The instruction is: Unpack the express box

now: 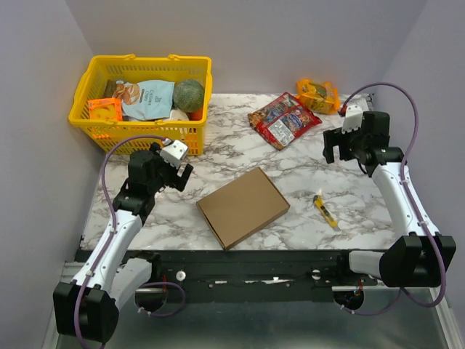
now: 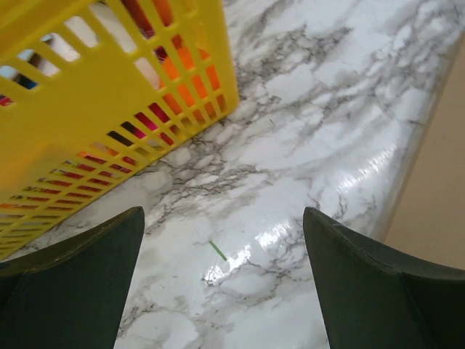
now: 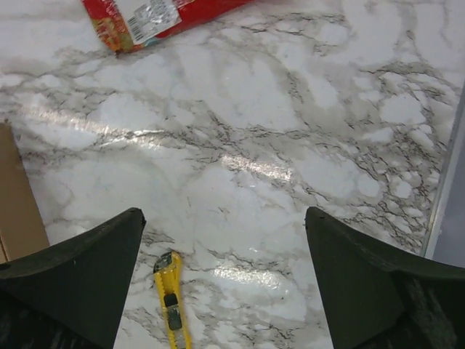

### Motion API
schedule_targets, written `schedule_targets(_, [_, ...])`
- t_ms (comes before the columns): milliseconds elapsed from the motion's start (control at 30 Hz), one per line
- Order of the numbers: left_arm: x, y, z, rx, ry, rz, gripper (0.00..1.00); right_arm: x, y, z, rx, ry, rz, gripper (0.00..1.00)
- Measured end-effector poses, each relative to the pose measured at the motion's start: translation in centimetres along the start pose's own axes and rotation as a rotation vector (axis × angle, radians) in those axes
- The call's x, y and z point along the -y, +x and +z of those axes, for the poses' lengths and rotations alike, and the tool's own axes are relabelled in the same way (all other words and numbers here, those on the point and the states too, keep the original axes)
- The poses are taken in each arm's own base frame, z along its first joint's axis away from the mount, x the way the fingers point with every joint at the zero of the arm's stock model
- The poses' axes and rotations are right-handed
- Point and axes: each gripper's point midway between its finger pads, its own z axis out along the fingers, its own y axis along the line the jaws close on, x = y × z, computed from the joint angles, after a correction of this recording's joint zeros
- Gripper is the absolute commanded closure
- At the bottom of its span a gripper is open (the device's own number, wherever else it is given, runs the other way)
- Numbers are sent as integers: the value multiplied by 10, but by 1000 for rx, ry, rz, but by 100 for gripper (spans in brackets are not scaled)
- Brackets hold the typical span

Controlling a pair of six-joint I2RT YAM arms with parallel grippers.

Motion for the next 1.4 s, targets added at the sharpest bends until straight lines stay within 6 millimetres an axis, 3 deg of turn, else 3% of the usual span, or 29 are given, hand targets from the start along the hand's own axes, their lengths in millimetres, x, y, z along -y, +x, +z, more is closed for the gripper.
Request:
schedule_targets(167, [38,22,-3,-75,222,86,4,-42,23,2,-58,-253,-184,0])
schedule_targets(333, [67,39,-1,-155,403,88,8,-127,52,-3,-82,-561,-457,0])
schedule_targets(500, [95,53,2,-232,549,40,9,-170,74,-5,-128,-728,-550,0])
schedule_targets(767, [132,62,6,-281,663,-18,15,-199,105,10,-240,-845,-581,3])
schedule_targets(1000, [144,77,15,-348,690,-67,20,-209,119,15,-258,-870,-659,4])
schedule_targets(1133, [147,81,20,-383,701,-104,31,-208,127,18,-269,-860,-687,4])
schedule_targets(1400, [152,69,40,-412,752,-165,48,-210,132,20,-264,-859,-706,7])
